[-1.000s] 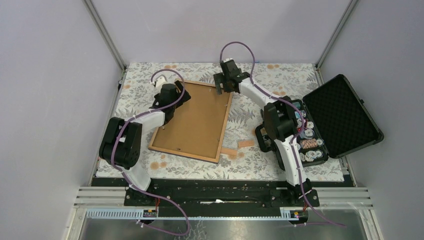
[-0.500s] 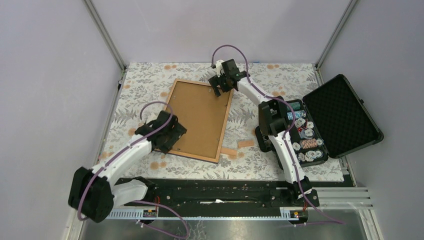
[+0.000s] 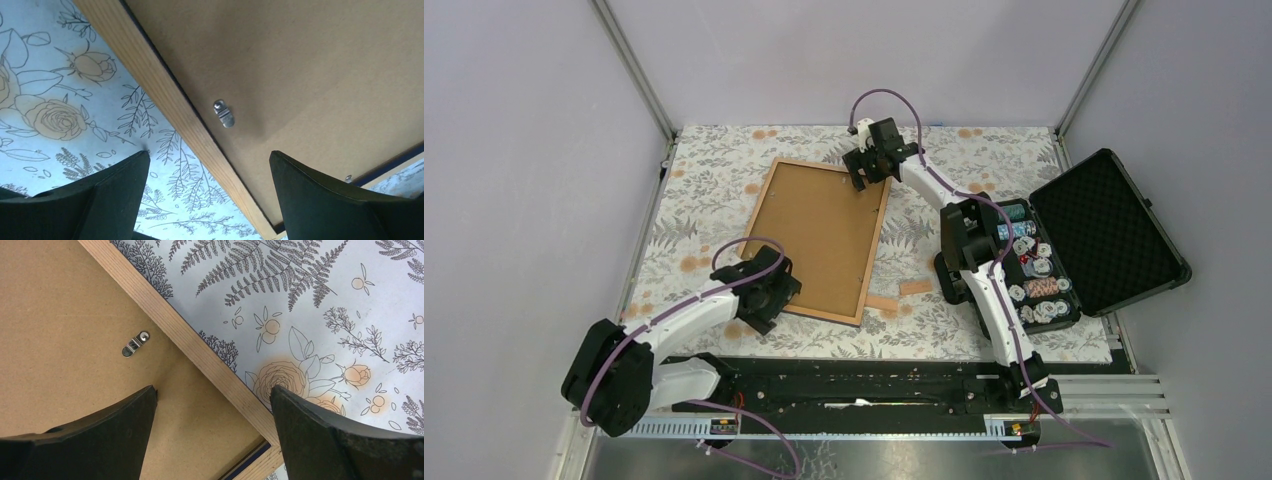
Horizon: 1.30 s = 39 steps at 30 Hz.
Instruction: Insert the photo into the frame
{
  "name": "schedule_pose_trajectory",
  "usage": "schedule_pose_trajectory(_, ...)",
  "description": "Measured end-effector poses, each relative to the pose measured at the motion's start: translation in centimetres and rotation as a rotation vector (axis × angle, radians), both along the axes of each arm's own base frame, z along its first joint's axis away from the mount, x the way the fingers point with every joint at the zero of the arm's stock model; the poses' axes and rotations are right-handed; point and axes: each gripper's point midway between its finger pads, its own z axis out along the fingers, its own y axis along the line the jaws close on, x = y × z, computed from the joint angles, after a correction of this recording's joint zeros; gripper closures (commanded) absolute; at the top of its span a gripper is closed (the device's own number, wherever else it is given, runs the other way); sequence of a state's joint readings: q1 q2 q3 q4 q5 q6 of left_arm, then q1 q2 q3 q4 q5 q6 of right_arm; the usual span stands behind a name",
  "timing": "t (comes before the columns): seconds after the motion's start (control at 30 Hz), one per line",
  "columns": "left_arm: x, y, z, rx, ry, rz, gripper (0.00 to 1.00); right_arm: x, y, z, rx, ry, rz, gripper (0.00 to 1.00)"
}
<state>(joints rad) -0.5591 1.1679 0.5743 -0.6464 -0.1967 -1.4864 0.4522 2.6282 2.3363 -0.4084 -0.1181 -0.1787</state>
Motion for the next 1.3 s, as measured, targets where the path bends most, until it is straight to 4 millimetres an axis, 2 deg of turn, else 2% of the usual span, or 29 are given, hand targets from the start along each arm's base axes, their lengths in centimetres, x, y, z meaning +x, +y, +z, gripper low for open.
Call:
schedule_pose_trajectory(0.2, 1.7, 0.4, 0.0, 0.039, -0.06, 0.02, 0.05, 0.5, -0.1, -0.1, 0.005, -0.019, -0.014, 0.42)
schedule_pose_trajectory(0.3, 3.4, 0.6, 0.0, 0.097, -0.079, 0.009, 0.05, 0.9, -0.4, 0.0, 0.006, -0.042, -0.029, 0.56)
schedule_pose_trajectory(0.4, 4.5, 1.8, -0.3, 0.162, -0.057, 0.005, 0.05, 1.0, -1.2, -0.1, 0.009, -0.045, -0.043, 0.63)
schedule_pose_trajectory(0.5, 6.8, 4.2, -0.5, 0.225, -0.067, 0.04, 0.05, 0.4, -2.2, 0.0, 0.007, -0.027, -0.053, 0.7)
schedule_pose_trajectory(0.6, 9.4, 7.0, -0.5, 0.285, -0.083, 0.074, 0.02, -1.1, -3.3, -0.1, 0.0, 0.008, -0.069, 0.71)
schedule_pose_trajectory(0.7, 12.1, 9.3, -0.6, 0.343, -0.083, 0.064, 0.02, -2.9, -4.2, -0.2, -0.011, 0.053, -0.079, 0.66)
schedule_pose_trajectory(0.77, 13.9, 10.2, -0.6, 0.37, -0.091, 0.026, 0.02, -4.4, -5.0, -0.4, -0.022, 0.09, -0.076, 0.66)
schedule_pose_trajectory(0.87, 17.3, 11.7, -0.5, 0.408, -0.161, -0.003, 0.02, -6.4, -6.1, -0.4, -0.062, 0.149, -0.058, 0.73)
schedule_pose_trajectory(1.0, 20.9, 13.1, -0.2, 0.444, -0.261, -0.016, 0.02, -8.3, -6.8, -0.5, -0.111, 0.222, -0.036, 0.74)
schedule_pose_trajectory(1.07, 22.1, 13.3, -0.1, 0.469, -0.298, -0.047, 0.02, -9.4, -7.2, -0.5, -0.135, 0.263, -0.033, 0.73)
schedule_pose_trajectory(1.1, 22.6, 13.3, -0.1, 0.479, -0.308, -0.065, 0.01, -10.0, -7.5, -0.4, -0.148, 0.283, -0.035, 0.71)
schedule_pose_trajectory(1.2, 23.8, 13.3, 0.0, 0.497, -0.328, -0.11, 0.01, -11.8, -8.2, -0.3, -0.192, 0.34, -0.042, 0.57)
schedule_pose_trajectory(1.27, 24.6, 13.1, 0.1, 0.493, -0.347, -0.125, 0.01, -13.0, -8.2, -0.2, -0.217, 0.374, -0.045, 0.43)
schedule_pose_trajectory(1.3, 24.9, 13.1, 0.2, 0.485, -0.359, -0.13, 0.01, -13.6, -8.2, -0.2, -0.234, 0.385, -0.049, 0.39)
